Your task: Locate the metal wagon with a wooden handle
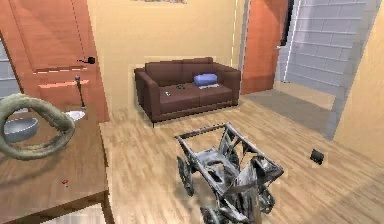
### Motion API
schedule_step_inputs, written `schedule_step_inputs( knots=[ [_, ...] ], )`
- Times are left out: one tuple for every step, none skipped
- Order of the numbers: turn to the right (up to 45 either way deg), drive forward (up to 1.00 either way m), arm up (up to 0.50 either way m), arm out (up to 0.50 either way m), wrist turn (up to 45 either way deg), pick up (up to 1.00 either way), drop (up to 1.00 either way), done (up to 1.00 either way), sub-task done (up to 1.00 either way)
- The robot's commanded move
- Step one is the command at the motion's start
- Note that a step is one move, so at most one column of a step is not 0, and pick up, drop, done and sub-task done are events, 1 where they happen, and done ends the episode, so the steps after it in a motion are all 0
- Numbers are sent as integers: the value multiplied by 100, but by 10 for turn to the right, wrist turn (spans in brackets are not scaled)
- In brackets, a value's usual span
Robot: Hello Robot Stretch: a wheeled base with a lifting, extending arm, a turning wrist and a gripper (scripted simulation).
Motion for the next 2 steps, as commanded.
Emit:
schedule_step_inputs(
  knots=[
    [0,10,0,0,0,0,0,0,0],
    [90,0,0,0,0,0,0,0,0]
  ],
)
